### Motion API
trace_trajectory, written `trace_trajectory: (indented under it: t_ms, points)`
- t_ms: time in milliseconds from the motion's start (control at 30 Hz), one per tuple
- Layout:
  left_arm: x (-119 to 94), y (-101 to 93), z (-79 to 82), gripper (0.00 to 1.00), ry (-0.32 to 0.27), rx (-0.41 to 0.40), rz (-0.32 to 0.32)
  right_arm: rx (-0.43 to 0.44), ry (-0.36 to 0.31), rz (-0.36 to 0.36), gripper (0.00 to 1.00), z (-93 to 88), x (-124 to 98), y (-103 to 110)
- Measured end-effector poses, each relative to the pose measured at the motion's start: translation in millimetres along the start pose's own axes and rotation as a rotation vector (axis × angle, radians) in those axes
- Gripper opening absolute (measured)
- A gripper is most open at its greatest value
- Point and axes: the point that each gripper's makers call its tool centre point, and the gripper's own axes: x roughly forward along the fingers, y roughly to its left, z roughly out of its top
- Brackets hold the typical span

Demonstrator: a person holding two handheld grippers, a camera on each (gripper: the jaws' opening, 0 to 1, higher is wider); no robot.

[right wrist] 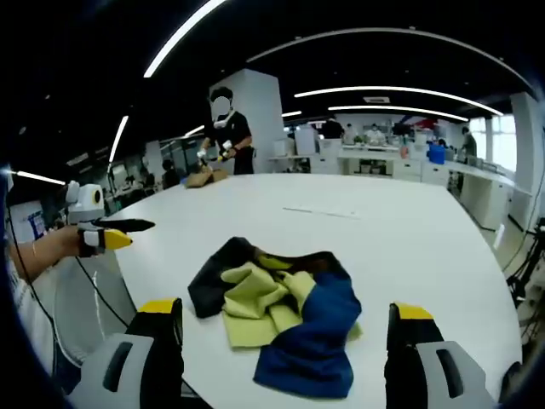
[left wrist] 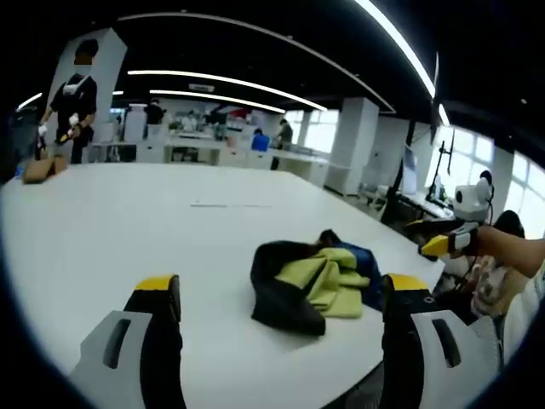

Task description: Fold the garment on the visible template until the final outline fits inside the template.

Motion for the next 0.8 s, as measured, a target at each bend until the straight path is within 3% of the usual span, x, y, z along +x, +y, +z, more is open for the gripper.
trace_trajectory:
  t_ms: [800]
  points:
    - [-2.7, 6.1, 5.0, 0.91, -0.001, 0.009, 0.004, -0.016, 0.010, 0.000, 0.97, -0.1, 2.7, -0.4]
